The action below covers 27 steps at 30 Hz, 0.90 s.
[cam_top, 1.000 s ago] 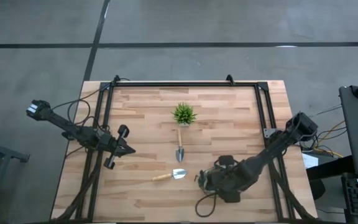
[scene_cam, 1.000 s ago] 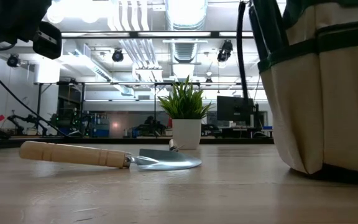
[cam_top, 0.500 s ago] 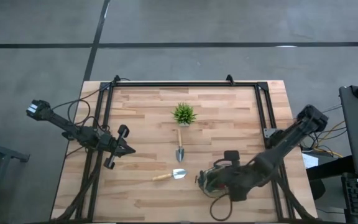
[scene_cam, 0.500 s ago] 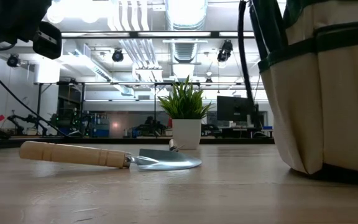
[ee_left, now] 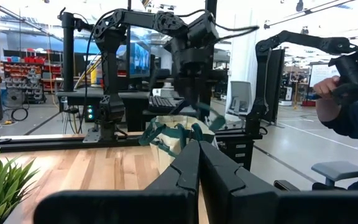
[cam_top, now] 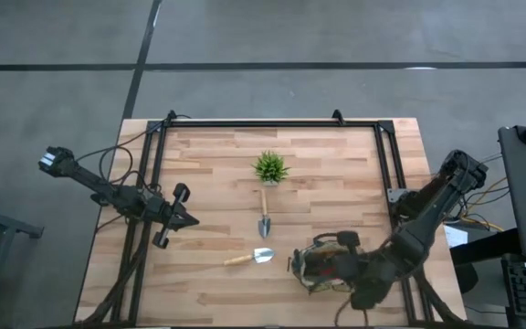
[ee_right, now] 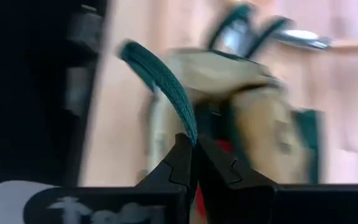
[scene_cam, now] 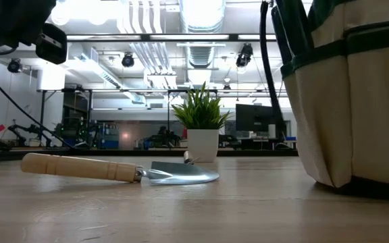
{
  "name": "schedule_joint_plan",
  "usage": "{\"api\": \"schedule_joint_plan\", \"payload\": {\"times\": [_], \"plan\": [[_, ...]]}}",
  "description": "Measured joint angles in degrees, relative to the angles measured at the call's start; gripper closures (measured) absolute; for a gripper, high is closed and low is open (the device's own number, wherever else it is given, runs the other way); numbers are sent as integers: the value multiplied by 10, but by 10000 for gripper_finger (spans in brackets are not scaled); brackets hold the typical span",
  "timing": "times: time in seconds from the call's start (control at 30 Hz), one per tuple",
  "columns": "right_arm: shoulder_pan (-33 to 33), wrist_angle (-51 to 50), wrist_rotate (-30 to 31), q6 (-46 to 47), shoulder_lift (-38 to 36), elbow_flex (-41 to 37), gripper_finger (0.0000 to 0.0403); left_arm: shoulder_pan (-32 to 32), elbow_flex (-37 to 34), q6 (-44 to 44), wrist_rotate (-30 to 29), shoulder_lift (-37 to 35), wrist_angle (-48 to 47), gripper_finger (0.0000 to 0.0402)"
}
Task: Pick & Place Garden tools in Gardening bag
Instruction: Put the green shear scissors into the green gardening bag
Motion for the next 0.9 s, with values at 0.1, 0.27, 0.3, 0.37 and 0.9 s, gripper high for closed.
{"api": "schedule_joint_plan", "payload": {"times": [0.1, 0.27, 0.3, 0.37, 0.9], "plan": [[12, 41, -2, -19, 0, 0, 394, 0, 0, 0, 0, 0, 0, 390], [24, 59, -5, -14, 0, 0, 394, 0, 0, 0, 0, 0, 0, 390], [24, 60, -7, -9, 2, 0, 394, 0, 0, 0, 0, 0, 0, 390], [28, 59, -13, 4, 9, 0, 394, 0, 0, 0, 0, 0, 0, 390], [30, 109, -55, 23, 49, 0, 311, 0, 0, 0, 0, 0, 0, 390]]}}
